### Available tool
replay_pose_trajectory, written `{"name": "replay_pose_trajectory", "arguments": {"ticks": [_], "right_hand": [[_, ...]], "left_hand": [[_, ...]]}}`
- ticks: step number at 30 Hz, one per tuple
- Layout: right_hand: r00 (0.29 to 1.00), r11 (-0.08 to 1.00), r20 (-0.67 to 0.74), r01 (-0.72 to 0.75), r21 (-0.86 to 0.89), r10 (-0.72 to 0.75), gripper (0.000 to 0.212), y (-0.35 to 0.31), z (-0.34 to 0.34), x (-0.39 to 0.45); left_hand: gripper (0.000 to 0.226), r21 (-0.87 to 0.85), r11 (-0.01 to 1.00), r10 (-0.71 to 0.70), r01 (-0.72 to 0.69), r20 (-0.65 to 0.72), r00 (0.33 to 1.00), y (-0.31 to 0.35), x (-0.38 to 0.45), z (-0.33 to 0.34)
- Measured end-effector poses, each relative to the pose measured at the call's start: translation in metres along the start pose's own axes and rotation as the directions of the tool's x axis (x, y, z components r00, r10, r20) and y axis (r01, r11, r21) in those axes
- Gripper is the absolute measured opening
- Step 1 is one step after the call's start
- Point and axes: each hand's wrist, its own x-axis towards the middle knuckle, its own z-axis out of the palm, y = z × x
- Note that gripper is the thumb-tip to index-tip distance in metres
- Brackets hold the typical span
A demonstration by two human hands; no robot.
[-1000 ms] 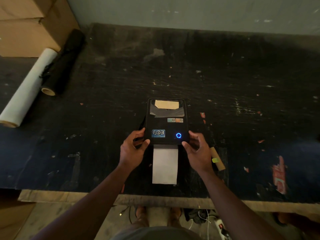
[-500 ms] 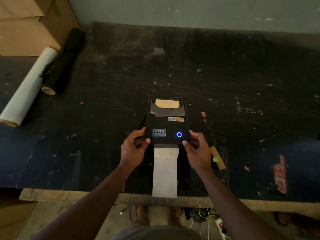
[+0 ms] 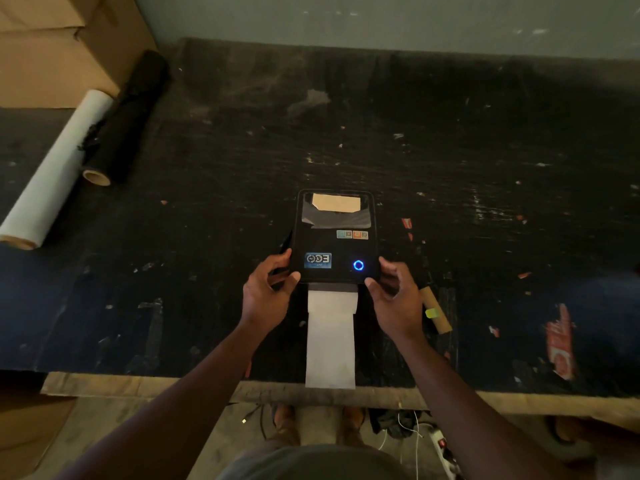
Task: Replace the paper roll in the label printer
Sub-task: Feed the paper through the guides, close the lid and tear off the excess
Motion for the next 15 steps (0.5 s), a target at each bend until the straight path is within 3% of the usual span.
{"name": "replay_pose_trajectory", "arguments": {"ticks": [15], "right_hand": [[0.999, 0.998, 0.033, -0.024, 0.053, 0.022, 0.046, 0.0044, -0.0022, 0.0016]], "left_hand": [[0.047, -0.048, 0.999, -0.005, 0.005, -0.003, 1.0, 0.0039, -0.0029, -0.0008]]}}
